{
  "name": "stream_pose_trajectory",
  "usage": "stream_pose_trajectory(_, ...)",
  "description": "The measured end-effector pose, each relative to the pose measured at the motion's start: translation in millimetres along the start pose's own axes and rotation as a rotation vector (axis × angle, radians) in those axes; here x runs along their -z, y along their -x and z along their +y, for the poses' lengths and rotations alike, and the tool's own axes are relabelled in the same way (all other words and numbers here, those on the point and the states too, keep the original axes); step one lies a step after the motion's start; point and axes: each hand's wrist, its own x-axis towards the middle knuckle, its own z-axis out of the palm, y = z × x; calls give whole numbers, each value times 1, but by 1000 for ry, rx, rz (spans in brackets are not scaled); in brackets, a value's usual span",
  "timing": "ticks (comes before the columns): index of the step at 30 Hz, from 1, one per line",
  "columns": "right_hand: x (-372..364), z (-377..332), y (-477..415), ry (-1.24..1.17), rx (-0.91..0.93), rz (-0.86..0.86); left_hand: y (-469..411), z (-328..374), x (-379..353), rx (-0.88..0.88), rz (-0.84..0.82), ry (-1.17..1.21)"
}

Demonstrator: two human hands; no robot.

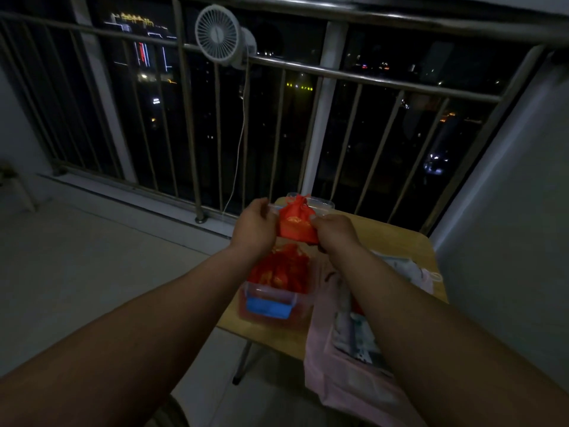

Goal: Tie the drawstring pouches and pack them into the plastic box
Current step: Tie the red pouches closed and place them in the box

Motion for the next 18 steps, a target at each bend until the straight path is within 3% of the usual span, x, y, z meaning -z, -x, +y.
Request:
stream_pose_trajectory(3,4,8,-17,267,38,116,-4,-1,1,-21,22,-76)
stream_pose_trajectory(11,81,67,-10,179,-24,183,2,29,-56,-168,-96,-58)
stream_pose_trajectory(18,149,145,24,308,-194,114,53,13,-142,-202,-407,-171)
